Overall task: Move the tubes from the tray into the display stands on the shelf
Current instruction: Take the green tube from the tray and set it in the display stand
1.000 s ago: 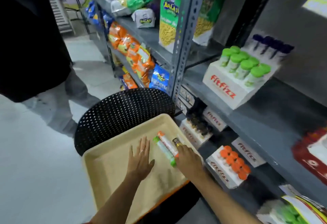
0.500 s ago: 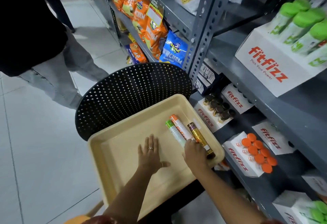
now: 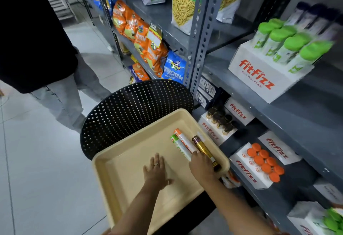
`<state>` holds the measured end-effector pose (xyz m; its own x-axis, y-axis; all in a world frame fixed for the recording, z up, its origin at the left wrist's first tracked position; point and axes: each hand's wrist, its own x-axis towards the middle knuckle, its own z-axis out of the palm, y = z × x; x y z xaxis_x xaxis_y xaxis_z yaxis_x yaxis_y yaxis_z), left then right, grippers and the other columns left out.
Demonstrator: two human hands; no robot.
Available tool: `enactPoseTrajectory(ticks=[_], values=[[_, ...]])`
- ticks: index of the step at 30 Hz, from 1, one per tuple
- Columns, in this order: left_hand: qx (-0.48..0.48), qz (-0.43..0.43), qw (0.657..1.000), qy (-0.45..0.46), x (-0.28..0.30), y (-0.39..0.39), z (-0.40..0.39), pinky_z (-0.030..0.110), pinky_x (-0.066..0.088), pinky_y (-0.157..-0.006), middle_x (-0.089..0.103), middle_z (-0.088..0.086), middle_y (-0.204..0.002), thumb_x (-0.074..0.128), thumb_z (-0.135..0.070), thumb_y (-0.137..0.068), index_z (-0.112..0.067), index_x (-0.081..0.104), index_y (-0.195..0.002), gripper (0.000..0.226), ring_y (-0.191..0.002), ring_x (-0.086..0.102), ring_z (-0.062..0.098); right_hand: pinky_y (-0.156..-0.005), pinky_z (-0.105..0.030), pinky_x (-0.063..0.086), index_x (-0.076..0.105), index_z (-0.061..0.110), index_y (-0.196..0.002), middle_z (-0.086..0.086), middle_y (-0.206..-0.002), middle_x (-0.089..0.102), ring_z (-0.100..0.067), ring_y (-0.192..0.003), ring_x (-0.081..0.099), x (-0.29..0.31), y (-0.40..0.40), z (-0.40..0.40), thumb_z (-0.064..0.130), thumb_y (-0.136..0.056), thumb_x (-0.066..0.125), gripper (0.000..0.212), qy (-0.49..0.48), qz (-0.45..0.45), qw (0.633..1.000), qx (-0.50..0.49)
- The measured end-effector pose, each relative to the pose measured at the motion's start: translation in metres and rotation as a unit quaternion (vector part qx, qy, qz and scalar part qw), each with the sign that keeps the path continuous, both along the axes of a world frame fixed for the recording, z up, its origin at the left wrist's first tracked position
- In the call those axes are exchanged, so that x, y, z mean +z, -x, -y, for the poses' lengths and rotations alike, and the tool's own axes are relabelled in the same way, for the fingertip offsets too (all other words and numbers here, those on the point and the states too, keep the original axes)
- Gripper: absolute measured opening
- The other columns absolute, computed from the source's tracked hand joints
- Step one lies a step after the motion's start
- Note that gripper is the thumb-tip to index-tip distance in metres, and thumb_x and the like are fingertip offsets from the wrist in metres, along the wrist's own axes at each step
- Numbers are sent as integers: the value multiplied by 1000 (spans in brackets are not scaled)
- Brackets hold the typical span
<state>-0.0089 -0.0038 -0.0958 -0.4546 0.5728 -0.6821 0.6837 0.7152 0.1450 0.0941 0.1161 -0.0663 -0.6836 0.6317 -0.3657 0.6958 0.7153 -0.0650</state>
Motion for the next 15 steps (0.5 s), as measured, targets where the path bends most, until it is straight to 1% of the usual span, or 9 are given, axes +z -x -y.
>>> enactPoseTrajectory(ticks=[3, 5, 7, 9, 12, 13, 15], values=[[-5, -3, 1000, -1, 0, -2, 2, 51, 14, -115, -19, 8, -158, 58, -49, -87, -8, -10, -148, 101, -146, -10, 26, -82, -34, 50, 59, 7, -111, -13, -113, 63, -26, -103, 60, -5, -6, 4, 16, -92, 45, 24, 5, -2, 1000, 2], [-2, -9, 1000, -1, -3, -4, 2, 50, 15, -115, -20, 7, -158, 58, -49, -87, -8, -11, -148, 101, -146, -10, 26, -82, -36, 49, 58, 9, -112, -12, -115, 62, -27, -105, 58, -7, -6, 5, 20, -92, 46, 25, 20, -18, 1000, -11], [4, -12, 1000, -1, -6, -5, 2, 50, 15, -115, -21, 8, -157, 58, -50, -86, -8, -12, -148, 102, -146, -11, 26, -85, -39, 48, 55, 8, -114, -14, -118, 59, -30, -109, 55, -8, -5, 5, 27, -93, 49, 29, 50, -32, 997, -50], [8, -8, 1000, 1, -8, -5, 1, 51, 14, -116, -22, 8, -157, 58, -50, -86, -8, -13, -148, 103, -146, -12, 27, -85, -39, 46, 54, 7, -114, -15, -119, 58, -32, -110, 54, -10, -3, 6, 35, -91, 53, 36, 94, -28, 991, -95], [7, -11, 1000, -6, -11, -5, 2, 52, 13, -116, -22, 9, -157, 58, -51, -86, -8, -13, -148, 103, -146, -12, 29, -76, -33, 42, 58, 7, -111, -13, -115, 61, -30, -107, 56, -15, 0, 10, 45, -87, 56, 45, 144, 0, 983, -113], [5, -11, 1000, -7, -12, -5, 3, 52, 13, -116, -22, 10, -157, 57, -52, -86, -8, -13, -148, 103, -146, -12, 29, -75, -32, 44, 59, 6, -111, -13, -114, 62, -30, -106, 57, -17, 2, 12, 44, -87, 57, 45, 154, 2, 982, -107], [0, -11, 1000, -9, -13, -5, 4, 52, 12, -116, -23, 10, -157, 56, -54, -86, -8, -14, -147, 104, -145, -12, 29, -80, -34, 48, 61, 3, -110, -17, -113, 64, -31, -105, 59, -19, 7, 17, 38, -87, 58, 42, 164, -6, 982, -92]])
